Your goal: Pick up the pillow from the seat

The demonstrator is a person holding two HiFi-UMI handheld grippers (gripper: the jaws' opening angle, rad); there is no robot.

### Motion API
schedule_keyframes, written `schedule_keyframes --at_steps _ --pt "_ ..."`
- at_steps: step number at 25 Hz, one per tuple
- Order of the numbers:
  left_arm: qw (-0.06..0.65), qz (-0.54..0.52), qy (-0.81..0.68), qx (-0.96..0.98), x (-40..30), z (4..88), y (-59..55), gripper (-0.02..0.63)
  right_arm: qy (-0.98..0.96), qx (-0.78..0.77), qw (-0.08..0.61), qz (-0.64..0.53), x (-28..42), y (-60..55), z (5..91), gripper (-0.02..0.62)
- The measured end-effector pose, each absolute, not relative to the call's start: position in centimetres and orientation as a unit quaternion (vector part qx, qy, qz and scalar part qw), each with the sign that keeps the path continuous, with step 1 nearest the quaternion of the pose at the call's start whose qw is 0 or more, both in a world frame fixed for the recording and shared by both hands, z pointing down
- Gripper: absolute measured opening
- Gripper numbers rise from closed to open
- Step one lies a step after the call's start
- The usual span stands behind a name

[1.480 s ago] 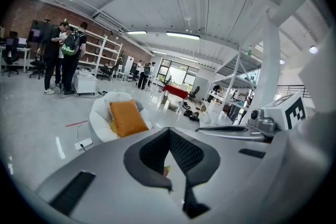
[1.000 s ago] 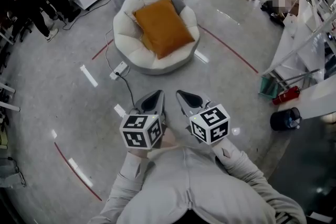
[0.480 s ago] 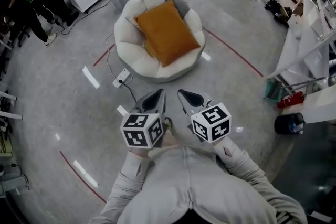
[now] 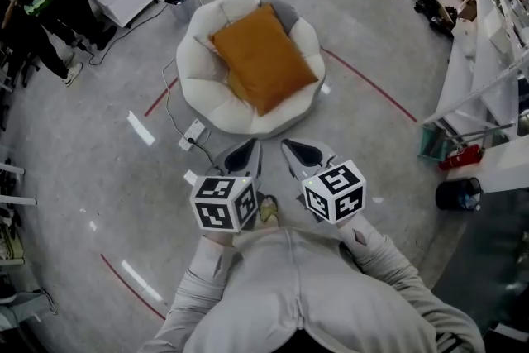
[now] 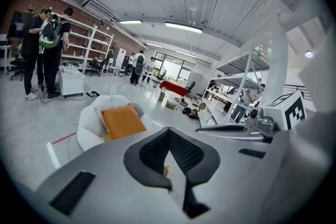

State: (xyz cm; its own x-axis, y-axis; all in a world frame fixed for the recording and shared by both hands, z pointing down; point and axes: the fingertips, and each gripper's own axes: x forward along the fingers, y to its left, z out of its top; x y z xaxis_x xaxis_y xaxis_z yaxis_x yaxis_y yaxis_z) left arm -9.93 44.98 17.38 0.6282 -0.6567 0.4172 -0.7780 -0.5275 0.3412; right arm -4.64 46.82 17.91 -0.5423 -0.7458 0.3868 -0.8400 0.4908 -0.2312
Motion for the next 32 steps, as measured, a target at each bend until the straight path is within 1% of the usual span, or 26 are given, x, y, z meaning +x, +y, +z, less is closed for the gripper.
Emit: schedule_keyframes --at_steps 13,32 --pt "0.256 0.126 -0.392 0.874 -11.4 18.2 38.5 0.003 -0.845 0.478 0.124 0.207 -6.5 40.5 19.1 0.000" --pt "0.280 0.132 -0.403 0.861 -11.4 19.8 32.4 0.003 -0.835 0.479 0.134 0.233 -5.1 34.7 20.5 0.000"
